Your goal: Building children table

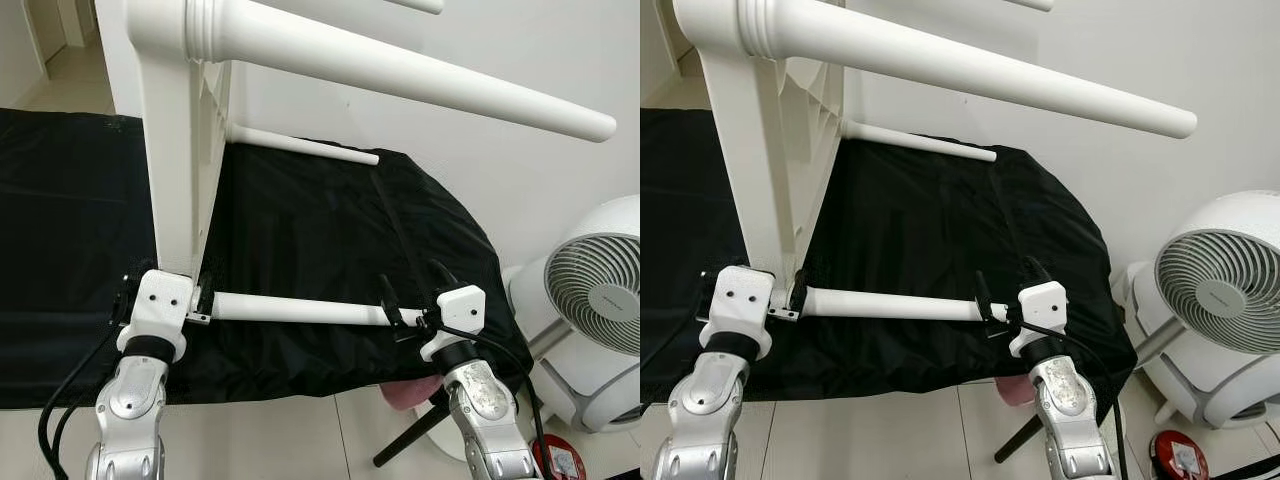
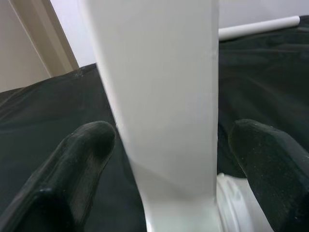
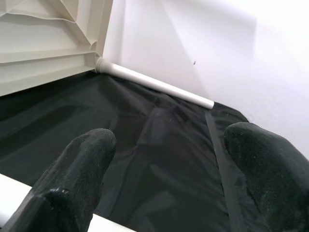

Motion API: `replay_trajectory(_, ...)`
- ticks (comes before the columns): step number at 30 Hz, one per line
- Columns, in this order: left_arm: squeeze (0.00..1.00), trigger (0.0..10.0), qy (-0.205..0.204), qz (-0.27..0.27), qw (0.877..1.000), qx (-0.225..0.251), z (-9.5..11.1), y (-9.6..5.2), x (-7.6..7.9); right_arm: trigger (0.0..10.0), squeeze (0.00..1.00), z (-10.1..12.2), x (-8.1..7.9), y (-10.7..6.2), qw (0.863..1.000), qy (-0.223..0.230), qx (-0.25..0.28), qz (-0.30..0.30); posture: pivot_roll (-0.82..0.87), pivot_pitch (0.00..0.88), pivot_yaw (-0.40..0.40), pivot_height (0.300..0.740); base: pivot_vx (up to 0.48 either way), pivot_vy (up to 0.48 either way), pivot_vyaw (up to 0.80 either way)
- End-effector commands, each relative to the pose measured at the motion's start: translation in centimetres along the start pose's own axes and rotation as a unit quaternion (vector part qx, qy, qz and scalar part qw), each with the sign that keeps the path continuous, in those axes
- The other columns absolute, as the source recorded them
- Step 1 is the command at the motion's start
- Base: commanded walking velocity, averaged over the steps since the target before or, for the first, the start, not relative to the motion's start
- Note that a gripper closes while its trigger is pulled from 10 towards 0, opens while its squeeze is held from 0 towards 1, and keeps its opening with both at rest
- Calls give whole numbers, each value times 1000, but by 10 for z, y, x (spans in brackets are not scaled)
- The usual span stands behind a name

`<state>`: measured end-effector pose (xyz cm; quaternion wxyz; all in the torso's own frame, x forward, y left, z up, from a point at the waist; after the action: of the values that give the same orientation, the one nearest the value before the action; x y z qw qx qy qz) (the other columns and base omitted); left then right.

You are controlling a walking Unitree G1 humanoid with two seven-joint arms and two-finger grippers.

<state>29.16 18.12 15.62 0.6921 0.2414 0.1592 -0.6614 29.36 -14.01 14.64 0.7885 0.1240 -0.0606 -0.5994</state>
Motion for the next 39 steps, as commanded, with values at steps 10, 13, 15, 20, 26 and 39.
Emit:
replay_trajectory(10,0,10000,-11,113,993,-19,-4,23,-17,10000,0,8,-2,9,1000,11,10,-6,48,0,-156,740,0,0,0)
replay_trajectory(13,0,10000,-15,110,994,-17,-3,25,-16,10000,0,8,-2,10,1000,12,11,-6,48,0,-156,740,0,0,0)
replay_trajectory(15,0,10000,-4,104,995,-12,-1,29,-15,10000,0,9,-3,11,1000,12,12,-6,45,0,-154,740,0,0,0)
replay_trajectory(20,0,10000,-3,95,995,-13,0,36,-15,10000,0,10,-4,13,1000,13,15,-7,40,0,-148,740,0,0,0)
replay_trajectory(26,0,10000,3,98,995,-1,5,58,-27,10000,0,15,-9,19,999,24,24,-8,39,0,-137,740,0,0,0)
replay_trajectory(39,0,10000,10,130,991,-7,7,85,-57,10000,0,17,-15,21,999,42,30,-17,27,0,-118,740,0,0,0)
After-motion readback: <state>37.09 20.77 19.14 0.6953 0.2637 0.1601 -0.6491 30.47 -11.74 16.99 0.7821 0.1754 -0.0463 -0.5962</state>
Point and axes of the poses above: a point about 5 cm out from each wrist's last joint towards the gripper, its own y axis pointing out of the wrist towards the gripper, its own z axis along the axis of the wrist's last joint, x = y × z, the point moved 4 cm from there along y, pointing out of the wrist towards the gripper, and after that the axes turned 12 degrees about y, right-handed, at the moved point
